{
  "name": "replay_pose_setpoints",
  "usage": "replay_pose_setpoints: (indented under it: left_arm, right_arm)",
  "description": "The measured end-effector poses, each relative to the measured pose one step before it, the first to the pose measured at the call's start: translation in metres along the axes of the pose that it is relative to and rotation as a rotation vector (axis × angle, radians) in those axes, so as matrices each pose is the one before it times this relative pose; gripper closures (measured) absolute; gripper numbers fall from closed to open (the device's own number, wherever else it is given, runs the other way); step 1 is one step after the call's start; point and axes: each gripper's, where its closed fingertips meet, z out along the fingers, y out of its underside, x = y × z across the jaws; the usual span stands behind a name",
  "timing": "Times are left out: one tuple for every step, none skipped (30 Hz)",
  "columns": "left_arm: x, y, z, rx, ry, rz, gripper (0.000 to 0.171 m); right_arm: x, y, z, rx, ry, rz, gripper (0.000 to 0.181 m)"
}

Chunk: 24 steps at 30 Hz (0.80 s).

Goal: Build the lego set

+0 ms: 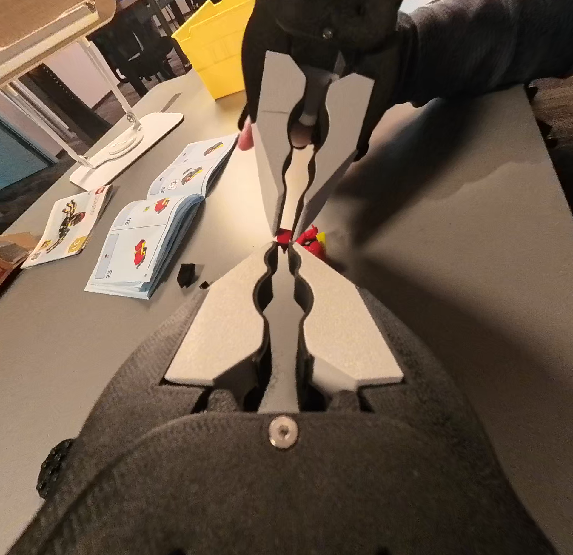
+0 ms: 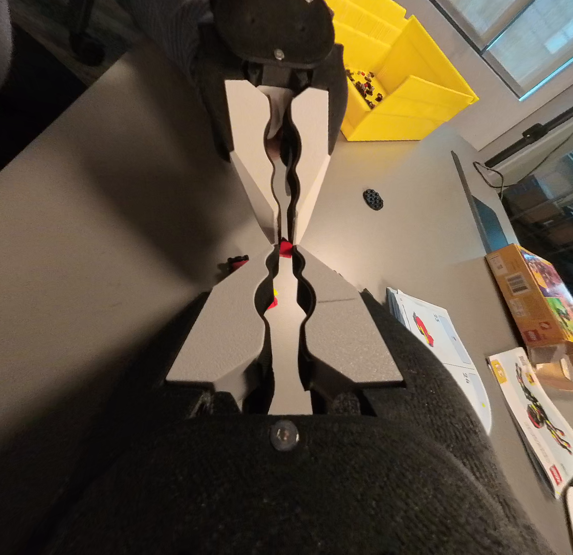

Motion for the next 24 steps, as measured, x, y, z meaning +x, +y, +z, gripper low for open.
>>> replay_pose_setpoints:
  left_arm:
    - [-0.00009, 0.00032, 0.00017, -0.00232, 0.0009, -0.0024, 0.166]
    - [-0.00022, 0.00001, 0.00001, 0.00051, -0.0007, -0.0013, 0.166]
    - [0.00014, -0.00033, -0.00026, 0.00273, 0.0004, 0.0, 0.166]
    - [0.00009, -0.00037, -0.00023, 0.00306, 0.0004, 0.0006, 0.166]
    - [0.00012, -0.00023, -0.00015, 0.0016, -0.0008, 0.0014, 0.166]
    - [-0.00008, -0.00003, 0.00002, -0.00062, -0.0031, 0.0032, 0.166]
    - [-0.00123, 0.00017, -0.00012, -0.00107, -0.0119, 0.0023, 0.164]
    - [-0.00117, -0.00036, -0.00034, 0.00311, -0.0109, 0.0009, 0.16]
    - [-0.0006, -0.00029, -0.00033, 0.00218, -0.0057, 0.0, 0.156]
    - [-0.00055, 0.00019, 0.00005, -0.00222, -0.0039, -0.0029, 0.15]
    - [0.00162, 0.00065, 0.00049, -0.00759, 0.0102, -0.0083, 0.143]
    - [0.00801, 0.00086, 0.00108, -0.01349, 0.0522, -0.0153, 0.129]
    - [0.01211, 0.0004, 0.00154, -0.01727, 0.0795, -0.0336, 0.112]
    - [0.00913, 0.00064, 0.00224, -0.01898, 0.0588, -0.0447, 0.1]
    - [0.00533, 0.00081, 0.00209, -0.01596, 0.0315, -0.0313, 0.095]
    - [0.00019, 0.00121, 0.00143, -0.01277, -0.0028, -0.0118, 0.095]
    - [-0.0026, 0.00114, 0.00072, -0.00912, -0.0213, -0.0012, 0.096]
    - [-0.00169, 0.00071, 0.00051, -0.00624, -0.0115, -0.0036, 0.099]
    - [-0.00262, 0.00136, 0.00092, -0.01078, -0.016, -0.0097, 0.101]
    - [-0.00357, 0.00207, 0.00143, -0.01727, -0.0211, -0.012, 0.103]
    - [-0.00274, 0.00222, 0.00156, -0.01806, -0.0157, -0.0089, 0.104]
    - [-0.00205, 0.0021, 0.00172, -0.01781, -0.0129, -0.0062, 0.106]
    - [-0.00231, 0.00226, 0.0018, -0.01967, -0.0151, -0.0051, 0.107]
    - [-0.00137, 0.00252, 0.00193, -0.02069, -0.0096, -0.0032, 0.108]
  right_arm:
    - [0.00012, 0.00033, 0.00014, -0.0058, 0.0038, -0.0066, 0.175]
    - [0.00021, -0.00009, -0.00008, -0.0031, 0.0026, -0.0045, 0.175]
    - [0.00008, -0.00022, -0.0002, -0.0003, 0.0004, -0.0024, 0.176]
    - [0.00002, -0.0002, -0.00016, 0.0007, -0.0014, 0.0008, 0.176]
    - [0.0, 0.00037, -0.00015, -0.0011, -0.0031, 0.0033, 0.176]
    - [0.00036, 0.00116, -0.00049, -0.005, -0.002, 0.0026, 0.175]
    - [0.00149, 0.00245, -0.00107, -0.011, 0.0048, -0.0008, 0.176]
    - [0.00259, 0.0032, -0.00169, -0.0128, 0.0103, -0.0013, 0.176]
    - [0.00295, 0.0027, -0.00213, -0.0072, 0.0108, 0.0033, 0.176]
    - [0.0031, 0.00192, -0.00228, -0.0019, 0.0086, 0.0089, 0.176]
    - [0.00323, 0.00169, -0.00248, -0.0021, 0.0084, 0.0109, 0.176]
    - [0.00331, 0.00171, -0.00239, -0.0033, 0.0096, 0.0088, 0.176]
    - [0.00309, 0.00169, -0.0025, -0.0031, 0.0099, 0.0056, 0.175]
    - [0.00278, 0.00153, -0.00232, -0.0033, 0.0092, 0.0044, 0.176]
    - [0.00249, 0.00151, -0.00221, -0.0031, 0.0079, 0.0045, 0.176]
    - [0.00211, 0.00124, -0.00191, -0.0021, 0.0067, 0.0048, 0.176]
    - [0.00187, 0.00096, -0.00169, -0.0016, 0.0058, 0.0045, 0.176]
    - [0.00152, 0.00075, -0.00135, -0.0016, 0.0046, 0.0035, 0.176]
    - [0.0011, 0.00042, -0.00112, -0.0006, 0.003, 0.0019, 0.176]
    - [0.00042, 0.00032, -0.00092, -0.0007, -0.0004, 0.0016, 0.176]
    - [-0.00009, 0.00042, -0.00075, -0.0028, -0.0039, 0.0019, 0.176]
    - [-0.00072, 0.0008, -0.00071, -0.005, -0.0078, 0.0013, 0.176]
    - [-0.00142, 0.00136, -0.0007, -0.0089, -0.0136, 0.0011, 0.176]
    - [-0.00215, 0.00208, -0.00086, -0.013, -0.019, 0.0036, 0.176]
